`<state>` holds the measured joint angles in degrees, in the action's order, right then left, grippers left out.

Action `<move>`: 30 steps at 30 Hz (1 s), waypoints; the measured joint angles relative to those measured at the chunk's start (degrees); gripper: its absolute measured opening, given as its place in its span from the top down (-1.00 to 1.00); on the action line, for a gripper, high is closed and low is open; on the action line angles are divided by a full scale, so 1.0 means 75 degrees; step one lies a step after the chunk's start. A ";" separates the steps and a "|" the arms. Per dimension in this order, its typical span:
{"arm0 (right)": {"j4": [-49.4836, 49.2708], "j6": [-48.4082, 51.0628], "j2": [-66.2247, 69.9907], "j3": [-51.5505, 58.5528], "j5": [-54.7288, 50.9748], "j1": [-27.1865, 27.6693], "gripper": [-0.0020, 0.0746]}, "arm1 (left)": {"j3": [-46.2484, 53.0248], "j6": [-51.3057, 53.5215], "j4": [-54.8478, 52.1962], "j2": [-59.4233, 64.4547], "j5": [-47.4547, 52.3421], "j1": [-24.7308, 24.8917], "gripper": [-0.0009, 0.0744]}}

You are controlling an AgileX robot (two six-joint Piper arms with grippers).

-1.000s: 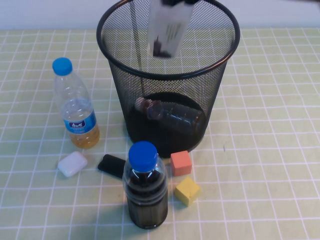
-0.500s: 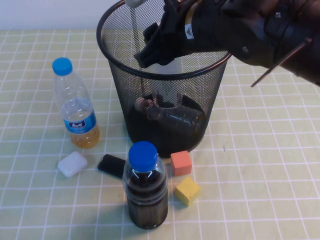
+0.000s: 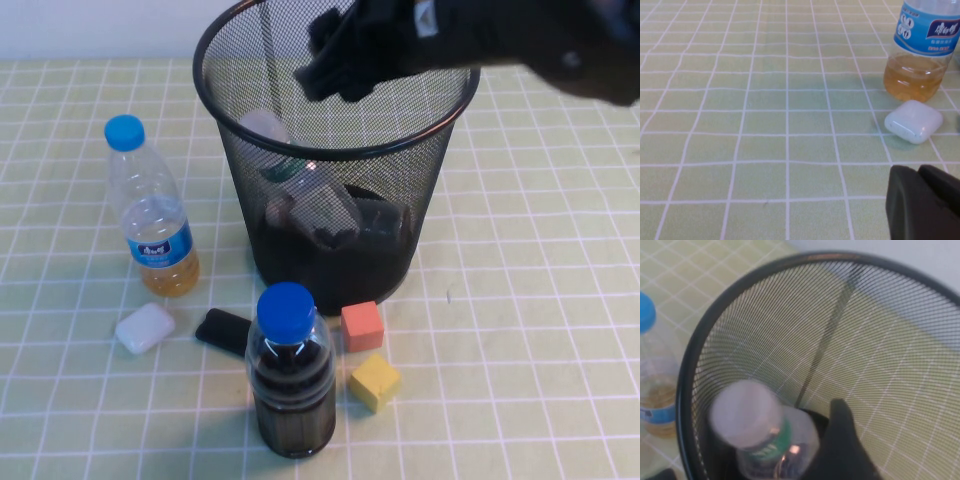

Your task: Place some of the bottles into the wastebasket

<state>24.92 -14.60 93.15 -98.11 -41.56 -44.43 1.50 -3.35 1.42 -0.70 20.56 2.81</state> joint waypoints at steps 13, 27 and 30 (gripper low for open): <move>0.0885 0.0000 -0.1990 -0.0017 -0.1790 0.0000 0.93 | 0.0000 0.0000 0.0000 0.0000 0.0000 0.0000 0.98; 0.0627 0.0000 -0.4952 0.3069 -0.1676 -0.0012 0.97 | 0.0000 0.0000 0.0000 0.0000 0.0000 0.0000 0.98; 0.0581 -0.0103 -0.5527 0.3783 -0.1694 -0.0012 0.97 | 0.0000 0.0000 0.0000 0.0000 0.0000 0.0000 0.98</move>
<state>29.29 -15.37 51.70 -69.74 -54.27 -44.51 1.50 -3.35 1.42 -0.70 20.56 2.81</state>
